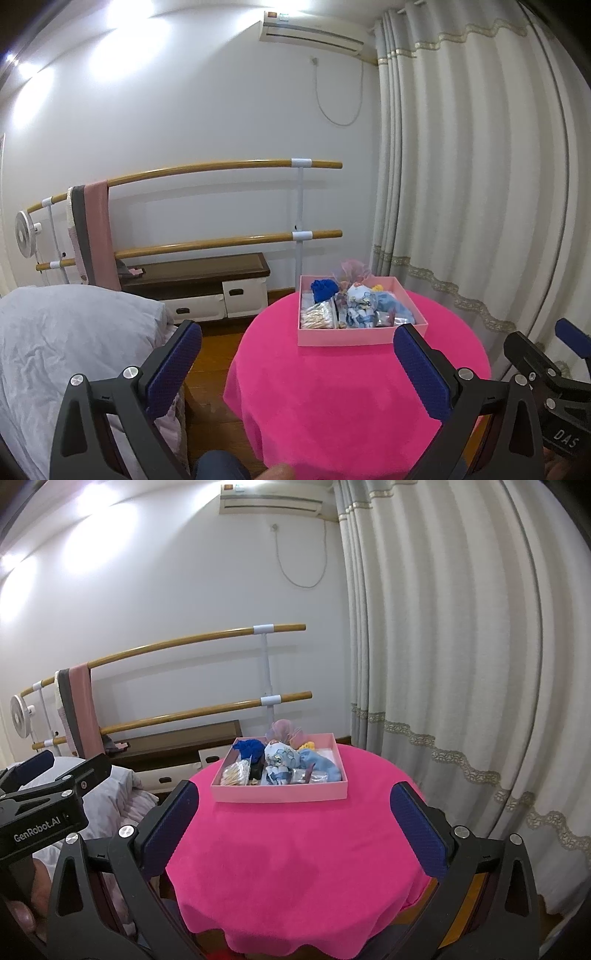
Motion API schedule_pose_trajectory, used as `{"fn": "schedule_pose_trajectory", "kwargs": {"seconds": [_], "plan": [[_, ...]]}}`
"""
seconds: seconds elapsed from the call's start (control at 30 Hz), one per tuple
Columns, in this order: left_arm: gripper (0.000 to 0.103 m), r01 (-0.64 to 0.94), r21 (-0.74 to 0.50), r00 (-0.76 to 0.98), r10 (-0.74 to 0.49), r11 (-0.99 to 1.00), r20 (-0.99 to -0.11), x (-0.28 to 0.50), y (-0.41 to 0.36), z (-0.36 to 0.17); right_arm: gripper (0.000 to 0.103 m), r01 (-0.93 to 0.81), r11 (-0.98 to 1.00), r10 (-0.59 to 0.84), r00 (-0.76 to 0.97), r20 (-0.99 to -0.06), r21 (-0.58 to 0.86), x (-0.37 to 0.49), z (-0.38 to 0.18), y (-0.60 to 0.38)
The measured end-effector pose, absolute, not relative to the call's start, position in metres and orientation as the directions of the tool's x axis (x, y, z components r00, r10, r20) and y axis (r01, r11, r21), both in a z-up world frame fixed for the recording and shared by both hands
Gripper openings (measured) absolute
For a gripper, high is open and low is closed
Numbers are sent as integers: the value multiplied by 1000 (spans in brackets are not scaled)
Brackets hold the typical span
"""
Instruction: Organize soft objects
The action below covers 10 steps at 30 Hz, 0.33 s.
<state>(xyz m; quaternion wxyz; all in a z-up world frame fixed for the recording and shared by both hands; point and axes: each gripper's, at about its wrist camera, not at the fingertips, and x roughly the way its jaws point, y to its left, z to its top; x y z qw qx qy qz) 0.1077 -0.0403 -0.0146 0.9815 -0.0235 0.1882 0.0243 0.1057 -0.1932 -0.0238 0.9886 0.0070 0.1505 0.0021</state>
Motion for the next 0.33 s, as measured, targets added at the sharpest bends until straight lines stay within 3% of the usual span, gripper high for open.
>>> {"fn": "schedule_pose_trajectory", "kwargs": {"seconds": [0.33], "plan": [[103,-37,-32,937,23,999,-349,104,-46,-20,103,-1,1000,5,954,-300,12,106,-24,-192]]}}
